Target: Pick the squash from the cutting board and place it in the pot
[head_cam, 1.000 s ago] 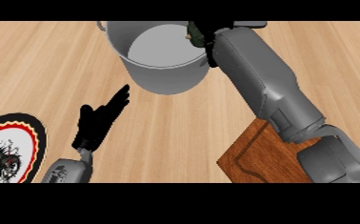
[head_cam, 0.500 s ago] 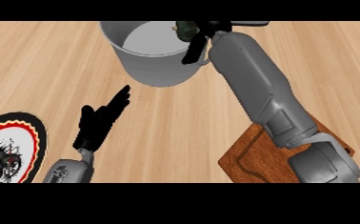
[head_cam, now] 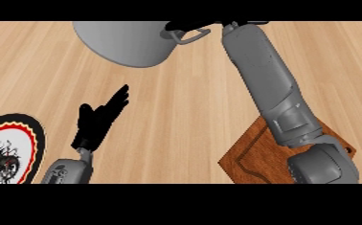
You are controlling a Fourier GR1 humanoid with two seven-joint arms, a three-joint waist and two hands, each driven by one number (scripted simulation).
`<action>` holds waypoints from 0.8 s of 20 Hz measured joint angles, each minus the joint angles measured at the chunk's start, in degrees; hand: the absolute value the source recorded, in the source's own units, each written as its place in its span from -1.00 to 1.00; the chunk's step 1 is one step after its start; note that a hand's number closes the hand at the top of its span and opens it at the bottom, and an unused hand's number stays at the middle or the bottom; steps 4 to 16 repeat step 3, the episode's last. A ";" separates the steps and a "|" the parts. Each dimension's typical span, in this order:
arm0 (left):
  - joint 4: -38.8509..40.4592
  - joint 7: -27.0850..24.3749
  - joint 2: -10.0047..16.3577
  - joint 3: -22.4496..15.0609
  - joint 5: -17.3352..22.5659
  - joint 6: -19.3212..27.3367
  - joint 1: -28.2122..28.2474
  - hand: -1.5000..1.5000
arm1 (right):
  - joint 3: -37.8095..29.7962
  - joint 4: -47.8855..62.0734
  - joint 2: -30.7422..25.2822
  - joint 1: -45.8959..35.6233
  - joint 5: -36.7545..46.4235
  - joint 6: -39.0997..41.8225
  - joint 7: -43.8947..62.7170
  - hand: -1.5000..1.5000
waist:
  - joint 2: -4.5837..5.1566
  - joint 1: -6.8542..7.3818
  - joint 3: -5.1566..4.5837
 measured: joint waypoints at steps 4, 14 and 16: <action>0.38 -0.43 -0.07 0.24 -0.25 0.20 -0.04 0.00 | -3.49 0.27 -2.22 0.66 -3.04 -0.21 -3.77 -1.00 | -0.05 -0.49 0.03; 0.38 -0.43 -0.07 0.24 -0.25 0.20 -0.04 0.00 | -3.49 0.27 -2.22 0.66 -3.04 -0.21 -3.77 -1.00 | -0.05 -0.49 0.03; 0.38 -0.43 -0.07 0.24 -0.25 0.20 -0.04 0.00 | -3.49 0.27 -2.22 0.66 -3.04 -0.21 -3.77 -1.00 | -0.05 -0.49 0.03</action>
